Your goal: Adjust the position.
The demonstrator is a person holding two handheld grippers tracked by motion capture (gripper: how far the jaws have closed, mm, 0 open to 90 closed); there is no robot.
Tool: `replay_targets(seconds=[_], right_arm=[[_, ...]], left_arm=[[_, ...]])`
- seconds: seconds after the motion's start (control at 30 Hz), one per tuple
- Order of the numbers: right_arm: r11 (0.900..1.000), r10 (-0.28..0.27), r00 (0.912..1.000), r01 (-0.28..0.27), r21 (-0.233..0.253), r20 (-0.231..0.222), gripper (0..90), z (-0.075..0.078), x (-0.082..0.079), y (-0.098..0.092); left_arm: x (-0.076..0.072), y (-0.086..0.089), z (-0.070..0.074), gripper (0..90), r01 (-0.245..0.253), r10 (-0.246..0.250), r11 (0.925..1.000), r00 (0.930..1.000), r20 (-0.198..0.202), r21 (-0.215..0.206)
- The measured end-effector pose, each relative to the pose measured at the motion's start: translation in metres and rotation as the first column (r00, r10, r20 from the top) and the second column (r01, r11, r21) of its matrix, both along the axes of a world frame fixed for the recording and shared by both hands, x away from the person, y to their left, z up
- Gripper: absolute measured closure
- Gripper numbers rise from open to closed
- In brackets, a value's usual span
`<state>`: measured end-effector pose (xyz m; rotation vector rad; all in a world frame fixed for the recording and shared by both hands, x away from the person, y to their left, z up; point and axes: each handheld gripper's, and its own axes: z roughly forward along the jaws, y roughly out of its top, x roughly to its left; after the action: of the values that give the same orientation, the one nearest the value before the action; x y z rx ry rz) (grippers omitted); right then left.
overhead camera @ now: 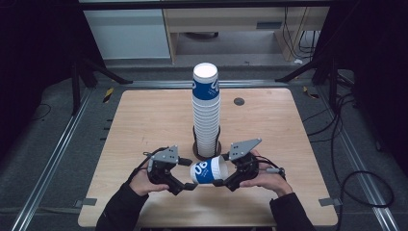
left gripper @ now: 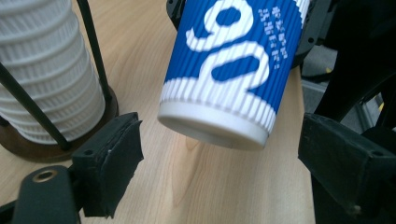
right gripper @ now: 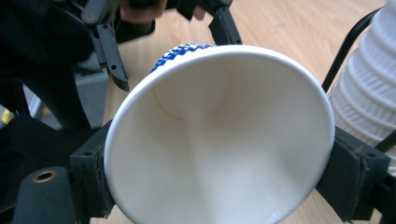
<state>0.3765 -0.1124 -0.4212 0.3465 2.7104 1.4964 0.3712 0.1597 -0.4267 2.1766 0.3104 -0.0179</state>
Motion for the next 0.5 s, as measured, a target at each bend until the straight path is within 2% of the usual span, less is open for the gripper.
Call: replay_targets(seconds=[0.23, 0.33, 0.5], right_arm=[[0.997, 0.035, 0.9991, -0.037, -0.065, -0.022, 14.8, -0.006, 0.001, 0.02], [0.995, 0.057, 0.998, -0.059, -0.075, -0.027, 14.8, -0.007, 0.0, 0.026], [0.994, 0.076, 0.9961, -0.08, -0.079, -0.043, 14.8, -0.009, -0.001, 0.03]], left_arm=[[-0.003, -0.012, -0.009, 13.2, 0.033, -0.035, 0.9961, 0.9993, 0.012, 0.082], [-0.005, -0.016, -0.012, 15.6, 0.056, -0.059, 0.991, 0.998, 0.022, 0.121], [-0.006, -0.019, -0.015, 23.6, 0.069, -0.073, 0.9869, 0.9969, 0.028, 0.146]])
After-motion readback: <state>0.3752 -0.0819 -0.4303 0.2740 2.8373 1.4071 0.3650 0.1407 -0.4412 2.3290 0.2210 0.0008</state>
